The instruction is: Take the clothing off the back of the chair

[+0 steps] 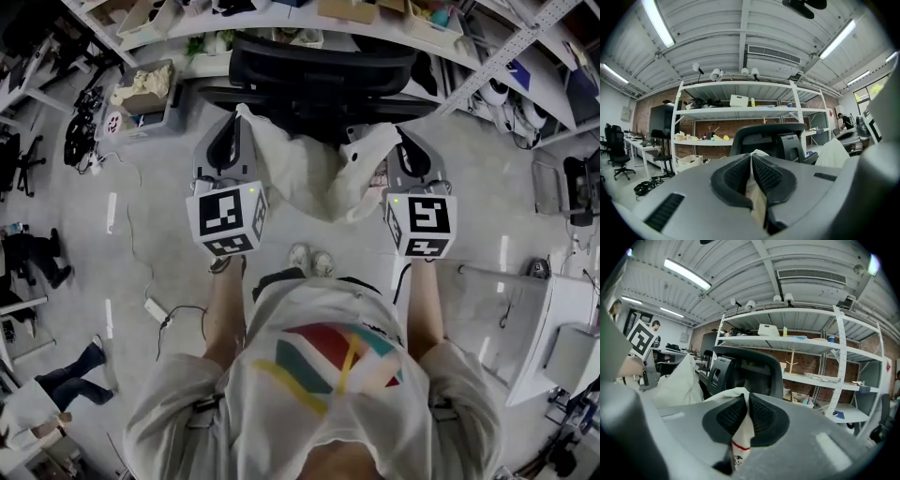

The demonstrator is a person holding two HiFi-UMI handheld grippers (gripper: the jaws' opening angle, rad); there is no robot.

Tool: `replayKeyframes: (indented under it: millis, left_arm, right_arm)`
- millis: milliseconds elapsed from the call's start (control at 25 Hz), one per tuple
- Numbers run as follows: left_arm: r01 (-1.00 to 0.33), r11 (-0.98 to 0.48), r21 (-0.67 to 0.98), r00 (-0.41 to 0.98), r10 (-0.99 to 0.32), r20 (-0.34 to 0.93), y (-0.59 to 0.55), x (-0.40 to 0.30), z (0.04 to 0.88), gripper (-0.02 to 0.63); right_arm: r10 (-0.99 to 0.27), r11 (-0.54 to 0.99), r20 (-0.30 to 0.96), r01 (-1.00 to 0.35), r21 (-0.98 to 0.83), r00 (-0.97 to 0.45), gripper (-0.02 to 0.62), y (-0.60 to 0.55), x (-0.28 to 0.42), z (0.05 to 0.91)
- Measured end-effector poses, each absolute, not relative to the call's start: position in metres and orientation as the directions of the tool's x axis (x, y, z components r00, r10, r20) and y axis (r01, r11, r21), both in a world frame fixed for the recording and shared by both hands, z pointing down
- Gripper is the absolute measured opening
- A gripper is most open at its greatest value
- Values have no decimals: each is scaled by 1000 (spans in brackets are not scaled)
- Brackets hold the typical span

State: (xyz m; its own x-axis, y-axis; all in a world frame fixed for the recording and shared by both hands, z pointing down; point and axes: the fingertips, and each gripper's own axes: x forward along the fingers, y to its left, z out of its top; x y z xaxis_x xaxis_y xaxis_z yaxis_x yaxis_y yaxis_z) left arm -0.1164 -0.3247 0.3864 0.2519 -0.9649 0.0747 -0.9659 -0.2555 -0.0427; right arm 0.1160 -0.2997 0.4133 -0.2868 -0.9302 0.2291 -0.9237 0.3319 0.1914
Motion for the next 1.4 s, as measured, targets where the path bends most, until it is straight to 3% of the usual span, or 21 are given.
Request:
replayKeyframes:
  millis: [600,1400]
  left_arm:
    - [-967,-251,-38,242,-958,151,-313,-112,426,17]
    - [-972,-230,-42,222,-965,143,-309,-116,422,17]
  right_arm:
    - [-921,311,287,-940,142,-262,11,-287,116,450]
    - [-927,301,277,-942,151,-252,11,-285,122,446]
